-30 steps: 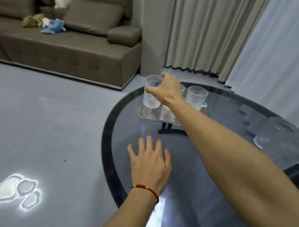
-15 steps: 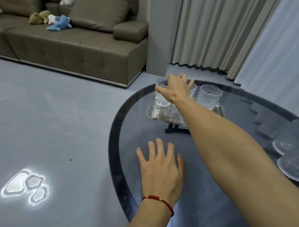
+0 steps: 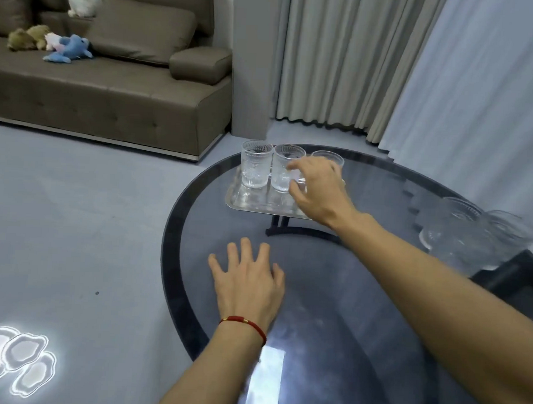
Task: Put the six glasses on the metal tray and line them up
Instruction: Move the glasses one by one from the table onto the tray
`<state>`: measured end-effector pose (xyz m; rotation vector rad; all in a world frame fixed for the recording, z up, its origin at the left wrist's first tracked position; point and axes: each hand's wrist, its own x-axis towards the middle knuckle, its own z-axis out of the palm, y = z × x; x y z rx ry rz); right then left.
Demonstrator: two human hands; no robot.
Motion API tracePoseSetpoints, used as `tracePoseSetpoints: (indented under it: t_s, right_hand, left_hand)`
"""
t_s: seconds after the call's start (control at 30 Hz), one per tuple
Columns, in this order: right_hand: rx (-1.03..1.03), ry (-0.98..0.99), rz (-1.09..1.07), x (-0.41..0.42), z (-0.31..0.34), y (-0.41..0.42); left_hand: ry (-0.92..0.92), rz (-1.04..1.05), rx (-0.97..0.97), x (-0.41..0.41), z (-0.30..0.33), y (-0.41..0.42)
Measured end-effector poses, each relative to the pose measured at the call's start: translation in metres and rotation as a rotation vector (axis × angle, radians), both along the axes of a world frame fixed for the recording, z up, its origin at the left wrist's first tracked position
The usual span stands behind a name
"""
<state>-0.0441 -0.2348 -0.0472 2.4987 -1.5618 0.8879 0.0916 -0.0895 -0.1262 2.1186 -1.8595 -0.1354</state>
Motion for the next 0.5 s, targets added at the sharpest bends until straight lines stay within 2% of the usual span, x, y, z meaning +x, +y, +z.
tracePoseSetpoints:
  t_s: [0.1, 0.23, 0.37, 0.5]
  right_hand:
    - [0.015, 0.007, -0.014, -0.044, -0.014, 0.062]
    - [0.024, -0.051, -0.179, -0.109, -0.030, 0.127]
    - [-0.048, -0.256, -0.499, -0.159, -0.040, 0.164]
    - [-0.073, -0.450, -0.824, -0.176, -0.034, 0.166]
  left_hand:
    - [0.093, -0.002, 0.006, -0.010, 0.007, 0.003]
    - [0.323, -0.196, 0.055, -0.059, 0.021, 0.017]
    - [0.406, -0.335, 0.125, -0.106, 0.032, 0.031]
    - [0.390, -0.381, 0.130, -0.124, 0.029, 0.036]
